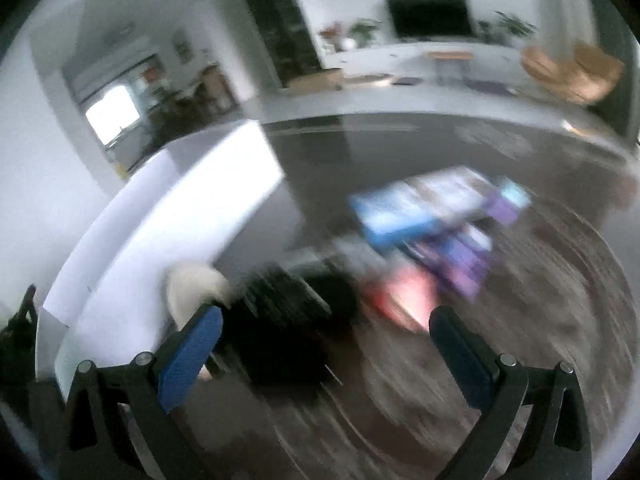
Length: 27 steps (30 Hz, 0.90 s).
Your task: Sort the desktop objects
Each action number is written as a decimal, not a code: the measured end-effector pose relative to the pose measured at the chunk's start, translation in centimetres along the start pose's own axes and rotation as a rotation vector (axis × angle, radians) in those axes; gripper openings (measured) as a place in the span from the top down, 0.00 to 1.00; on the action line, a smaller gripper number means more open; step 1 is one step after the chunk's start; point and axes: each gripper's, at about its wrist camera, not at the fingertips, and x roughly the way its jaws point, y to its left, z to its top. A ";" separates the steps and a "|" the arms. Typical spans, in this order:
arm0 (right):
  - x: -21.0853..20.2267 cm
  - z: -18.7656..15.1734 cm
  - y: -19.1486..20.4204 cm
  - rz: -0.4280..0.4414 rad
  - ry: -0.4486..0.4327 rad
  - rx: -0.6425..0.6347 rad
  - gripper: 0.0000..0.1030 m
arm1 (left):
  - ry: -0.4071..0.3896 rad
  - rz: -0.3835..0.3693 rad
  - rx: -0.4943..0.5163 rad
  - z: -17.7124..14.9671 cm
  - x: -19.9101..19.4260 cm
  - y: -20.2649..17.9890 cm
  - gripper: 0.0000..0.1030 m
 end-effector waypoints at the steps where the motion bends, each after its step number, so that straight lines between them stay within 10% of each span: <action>1: 1.3 0.5 0.9 0.017 0.028 -0.023 0.00 | 0.000 0.000 0.000 0.0 0.0 0.0 0.00; 8: 4.8 -1.5 2.6 -0.073 0.143 -0.184 0.25 | 0.000 0.000 -0.001 -0.1 0.0 -0.1 0.00; 21: -7.3 -10.1 -5.7 -0.346 0.088 -0.034 0.24 | 0.000 0.001 -0.002 0.0 0.1 0.0 0.00; 27: -12.1 -10.7 -7.1 -0.378 -0.029 0.051 0.07 | 0.000 0.001 -0.002 0.0 0.1 0.0 0.00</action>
